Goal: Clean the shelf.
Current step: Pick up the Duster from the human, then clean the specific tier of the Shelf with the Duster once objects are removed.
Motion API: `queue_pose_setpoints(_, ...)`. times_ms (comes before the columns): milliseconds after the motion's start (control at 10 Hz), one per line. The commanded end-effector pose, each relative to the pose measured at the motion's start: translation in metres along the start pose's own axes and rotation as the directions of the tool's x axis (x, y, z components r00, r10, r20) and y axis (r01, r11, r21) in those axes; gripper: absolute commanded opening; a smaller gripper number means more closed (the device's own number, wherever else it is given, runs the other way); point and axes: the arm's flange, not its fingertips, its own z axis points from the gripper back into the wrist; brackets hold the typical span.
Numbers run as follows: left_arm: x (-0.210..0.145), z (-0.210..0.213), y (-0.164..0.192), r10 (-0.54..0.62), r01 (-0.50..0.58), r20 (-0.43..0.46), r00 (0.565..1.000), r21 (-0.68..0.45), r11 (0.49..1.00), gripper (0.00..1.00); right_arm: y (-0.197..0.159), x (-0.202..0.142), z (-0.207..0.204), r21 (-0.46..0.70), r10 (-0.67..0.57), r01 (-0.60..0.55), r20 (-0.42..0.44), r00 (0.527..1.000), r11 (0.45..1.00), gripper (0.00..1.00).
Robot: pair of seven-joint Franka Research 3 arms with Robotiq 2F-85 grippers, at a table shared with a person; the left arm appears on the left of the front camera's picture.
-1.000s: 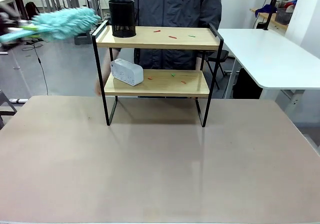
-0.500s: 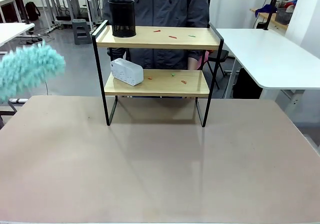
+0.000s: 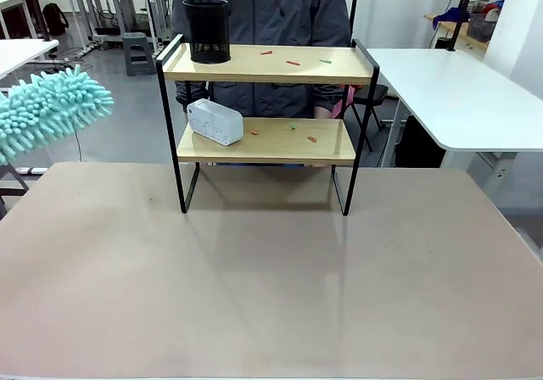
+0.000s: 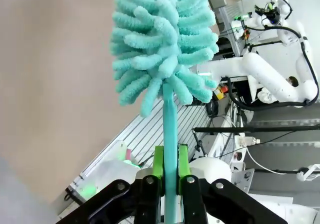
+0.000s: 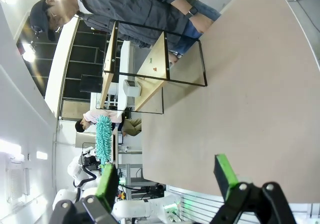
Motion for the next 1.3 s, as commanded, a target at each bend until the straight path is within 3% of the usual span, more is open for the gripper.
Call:
queue_pose_setpoints(0,0.0015,0.0028,-0.0021,0.008,-0.008,0.018,1.0,-0.018,1.0,0.08,0.0016,0.0021,-0.0009,0.016,0.026,-0.026,0.01,1.0,1.0,1.0)
queue_pose_setpoints(1200,0.0015,0.0028,-0.0021,0.008,-0.008,0.018,1.0,-0.018,1.0,0.08,0.0016,0.0021,-0.0009,0.016,0.026,-0.026,0.01,1.0,1.0,1.0)
